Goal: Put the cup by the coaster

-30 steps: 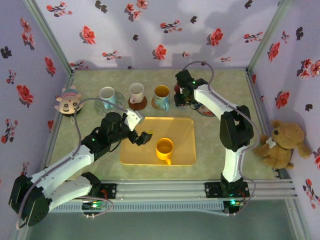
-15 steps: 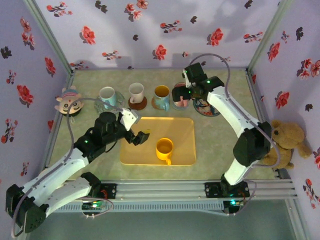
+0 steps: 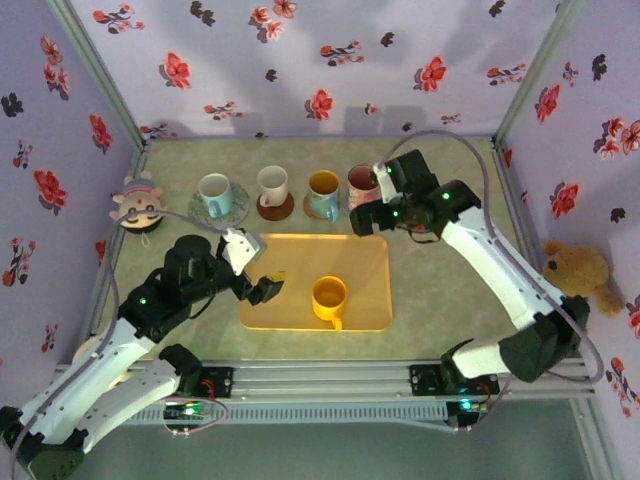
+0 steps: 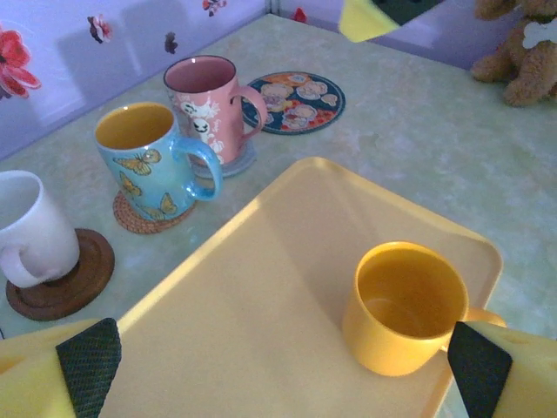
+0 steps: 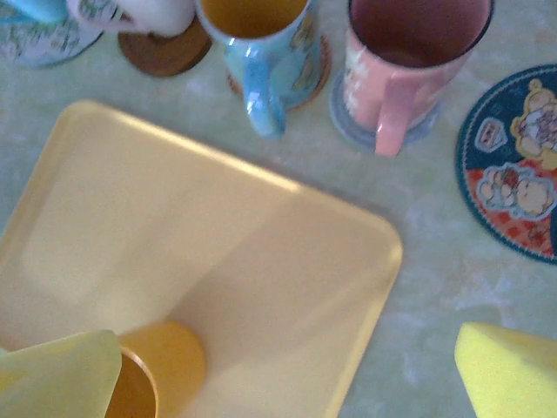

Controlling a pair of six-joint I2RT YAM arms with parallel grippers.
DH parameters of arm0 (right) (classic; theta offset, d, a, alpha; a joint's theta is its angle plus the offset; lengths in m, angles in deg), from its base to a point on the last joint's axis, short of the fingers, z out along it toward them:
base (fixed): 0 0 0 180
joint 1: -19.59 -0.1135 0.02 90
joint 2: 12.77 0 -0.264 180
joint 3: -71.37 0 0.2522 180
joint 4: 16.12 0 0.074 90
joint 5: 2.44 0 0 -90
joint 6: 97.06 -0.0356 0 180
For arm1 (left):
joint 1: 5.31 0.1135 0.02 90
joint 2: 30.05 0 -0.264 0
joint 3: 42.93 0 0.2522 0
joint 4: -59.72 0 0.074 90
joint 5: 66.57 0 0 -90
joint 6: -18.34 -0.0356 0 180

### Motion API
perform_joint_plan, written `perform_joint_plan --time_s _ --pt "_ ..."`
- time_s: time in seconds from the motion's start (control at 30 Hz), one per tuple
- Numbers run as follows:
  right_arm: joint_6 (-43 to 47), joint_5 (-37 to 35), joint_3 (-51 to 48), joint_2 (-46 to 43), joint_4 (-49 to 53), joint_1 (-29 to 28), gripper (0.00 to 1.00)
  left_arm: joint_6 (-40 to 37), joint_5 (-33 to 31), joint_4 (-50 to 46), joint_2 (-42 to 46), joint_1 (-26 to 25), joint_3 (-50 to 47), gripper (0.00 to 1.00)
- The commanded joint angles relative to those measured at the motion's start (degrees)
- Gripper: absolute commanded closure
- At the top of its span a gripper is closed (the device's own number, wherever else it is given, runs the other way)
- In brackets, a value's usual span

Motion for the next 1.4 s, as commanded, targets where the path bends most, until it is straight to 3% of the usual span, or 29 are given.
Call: perform_joint_plan --time_s 0.0,0.37,0.8,1.03,1.37 --pt "1.01 0.06 -3.03 -3.75 2.86 -2.82 0.00 -0.75 3.13 -4.50 1.20 -0.21 0.51 0.00" --pt "-4.48 -1.60 -12.92 -13.02 3.54 -12.97 0.00 -1.25 6.15 -5.84 3.82 -2.48 -2.94 0.00" --pt "-15.26 -3.18 -23.81 -15.27 -1.99 -24.56 0.00 -0.34 4.20 -5.36 6.44 -5.97 -8.07 0.00" --pt "-20.40 -4.29 -28.83 -12.83 -8.34 -29.05 0.00 1.09 3.68 -3.52 6.68 -6.54 -10.42 0.00" --pt "-23.01 -4.40 -30.02 -3.06 -14.98 -30.69 0.04 1.71 2.86 -2.36 6.59 -6.66 -11.34 0.00"
